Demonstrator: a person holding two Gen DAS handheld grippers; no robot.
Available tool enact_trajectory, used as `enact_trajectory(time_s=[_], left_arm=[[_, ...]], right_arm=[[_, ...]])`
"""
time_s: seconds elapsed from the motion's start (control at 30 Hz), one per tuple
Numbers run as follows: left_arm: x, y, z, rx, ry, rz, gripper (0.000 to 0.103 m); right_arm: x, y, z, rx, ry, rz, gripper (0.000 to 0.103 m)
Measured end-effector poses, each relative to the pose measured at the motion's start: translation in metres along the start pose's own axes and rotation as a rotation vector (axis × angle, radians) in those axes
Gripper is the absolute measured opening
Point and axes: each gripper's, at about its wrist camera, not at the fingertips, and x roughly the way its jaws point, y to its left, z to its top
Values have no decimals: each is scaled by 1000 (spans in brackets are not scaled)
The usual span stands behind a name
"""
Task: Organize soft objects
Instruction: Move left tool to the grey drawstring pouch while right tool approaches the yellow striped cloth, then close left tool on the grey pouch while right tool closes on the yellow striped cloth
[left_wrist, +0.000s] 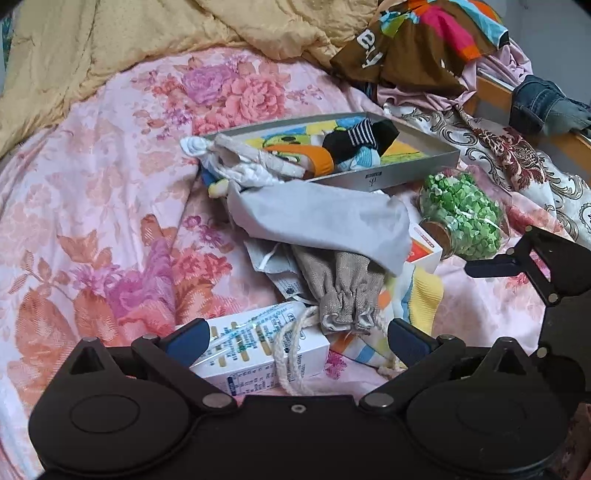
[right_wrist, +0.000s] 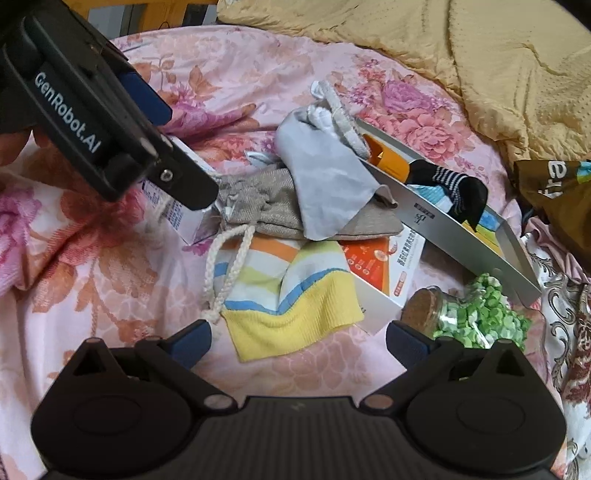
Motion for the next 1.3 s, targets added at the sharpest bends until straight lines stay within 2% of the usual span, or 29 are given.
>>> enact_trajectory(time_s=[0.27, 0.47, 0.7, 0.93, 1.13, 1.3], left_arm=[[12, -1, 2, -9, -22, -64, 102], [16, 1, 7, -56, -49, -119, 102], [28, -8, 8, 1, -37, -161, 89], [31, -9, 7, 16, -32, -176, 86], [34, -6, 8, -7, -18, -192, 76], [38, -5, 9, -4, -4, -196, 55]], right_arm=[[10, -2, 5, -3, -27, 28, 99], [16, -2, 4, -12, -25, 28, 97], [19, -6, 6, 3, -25, 39, 96], [22, -10, 7, 23, -25, 43, 95], [23, -10, 7, 20, -24, 47, 94], [23, -11, 7, 18, -19, 42, 94]])
